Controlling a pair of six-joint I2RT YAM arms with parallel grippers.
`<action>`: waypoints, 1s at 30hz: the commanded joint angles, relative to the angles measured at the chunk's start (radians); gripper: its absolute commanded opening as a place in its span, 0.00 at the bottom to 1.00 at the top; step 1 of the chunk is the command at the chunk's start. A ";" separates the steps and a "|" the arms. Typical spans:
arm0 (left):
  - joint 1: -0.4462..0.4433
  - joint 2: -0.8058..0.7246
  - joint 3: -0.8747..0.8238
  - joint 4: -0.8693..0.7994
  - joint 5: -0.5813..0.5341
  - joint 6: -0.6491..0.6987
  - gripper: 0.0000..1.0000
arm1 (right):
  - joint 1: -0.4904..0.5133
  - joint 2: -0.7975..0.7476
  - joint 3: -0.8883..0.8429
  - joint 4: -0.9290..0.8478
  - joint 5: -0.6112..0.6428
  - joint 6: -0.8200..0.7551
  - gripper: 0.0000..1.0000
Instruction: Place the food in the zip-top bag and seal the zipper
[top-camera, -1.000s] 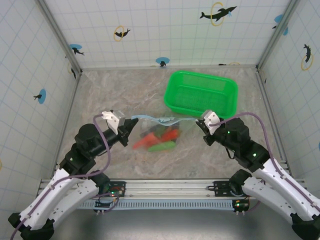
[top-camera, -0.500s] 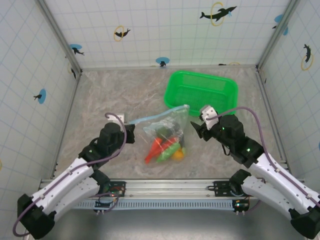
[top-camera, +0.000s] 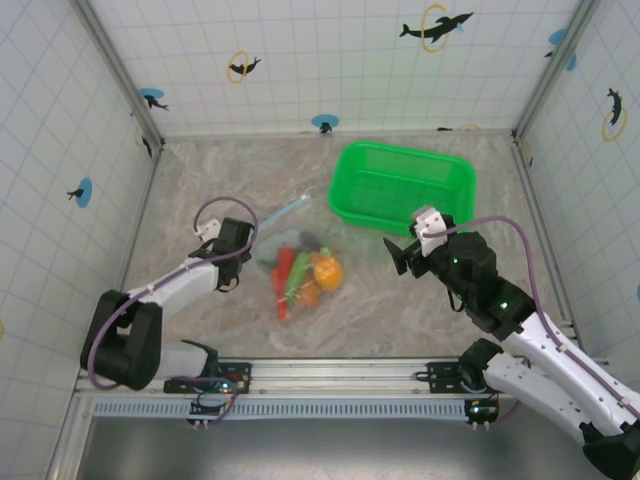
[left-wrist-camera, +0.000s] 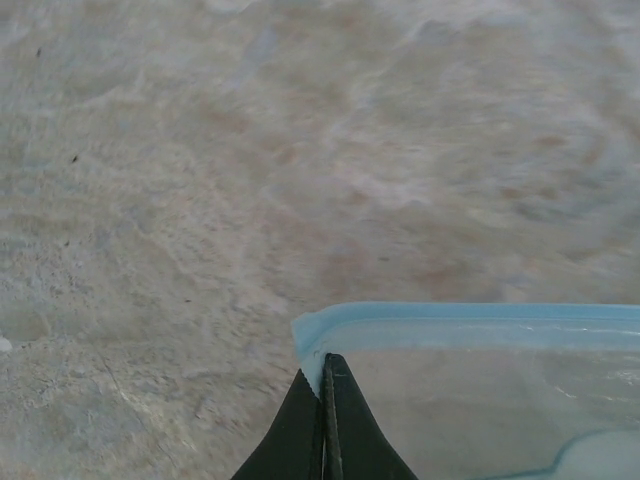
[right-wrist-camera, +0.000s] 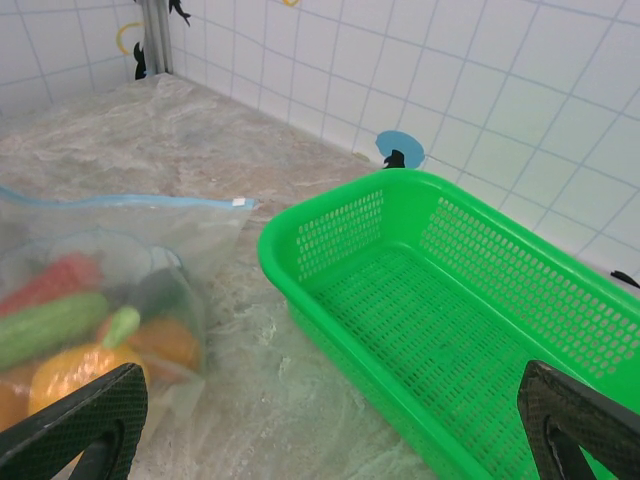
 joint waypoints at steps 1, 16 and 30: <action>0.044 0.070 -0.011 0.056 0.100 -0.058 0.08 | 0.002 -0.017 0.004 -0.012 0.002 0.025 0.98; 0.049 -0.191 -0.005 0.108 0.149 0.255 0.90 | 0.001 -0.131 -0.110 -0.001 0.084 0.117 0.98; 0.046 -0.580 -0.169 0.151 0.262 0.391 0.98 | -0.048 -0.120 -0.397 0.150 0.180 0.217 0.98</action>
